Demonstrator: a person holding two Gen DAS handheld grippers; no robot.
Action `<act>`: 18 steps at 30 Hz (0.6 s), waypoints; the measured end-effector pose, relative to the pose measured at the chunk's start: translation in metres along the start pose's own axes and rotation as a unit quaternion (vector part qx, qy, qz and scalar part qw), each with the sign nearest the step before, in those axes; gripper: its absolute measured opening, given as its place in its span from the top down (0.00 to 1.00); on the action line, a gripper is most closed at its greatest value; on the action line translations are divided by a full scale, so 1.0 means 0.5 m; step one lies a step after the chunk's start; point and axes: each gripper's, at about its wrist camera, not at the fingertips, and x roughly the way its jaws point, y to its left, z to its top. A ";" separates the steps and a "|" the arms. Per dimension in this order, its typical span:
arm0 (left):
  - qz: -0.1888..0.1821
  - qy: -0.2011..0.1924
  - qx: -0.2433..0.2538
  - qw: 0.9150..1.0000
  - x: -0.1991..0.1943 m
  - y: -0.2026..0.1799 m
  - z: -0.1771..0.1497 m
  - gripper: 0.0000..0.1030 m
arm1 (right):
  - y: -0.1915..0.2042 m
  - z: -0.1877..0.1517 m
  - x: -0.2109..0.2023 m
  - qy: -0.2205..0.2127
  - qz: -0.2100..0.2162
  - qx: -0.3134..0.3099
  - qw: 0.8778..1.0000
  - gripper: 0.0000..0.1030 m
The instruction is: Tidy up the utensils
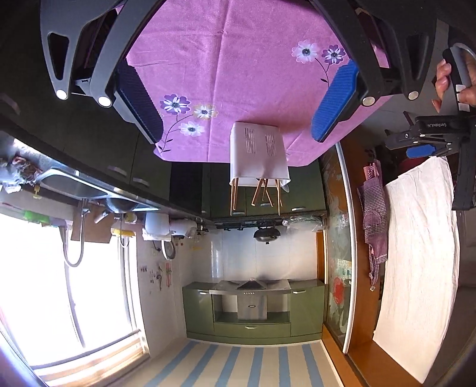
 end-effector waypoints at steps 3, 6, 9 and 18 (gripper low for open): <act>0.007 -0.009 -0.002 1.000 -0.023 0.005 0.005 0.07 | 0.013 0.004 -0.015 -0.003 0.002 -0.004 1.000 0.05; 0.011 -0.015 0.001 1.000 -0.038 0.001 0.004 0.07 | 0.013 0.008 -0.015 0.001 0.006 -0.001 1.000 0.05; 0.016 -0.015 0.010 1.000 -0.046 -0.005 0.000 0.07 | 0.016 0.010 -0.016 0.006 0.011 0.002 1.000 0.05; 0.011 -0.014 0.023 1.000 -0.064 -0.019 -0.009 0.07 | 0.028 0.014 -0.022 0.009 0.019 -0.001 1.000 0.05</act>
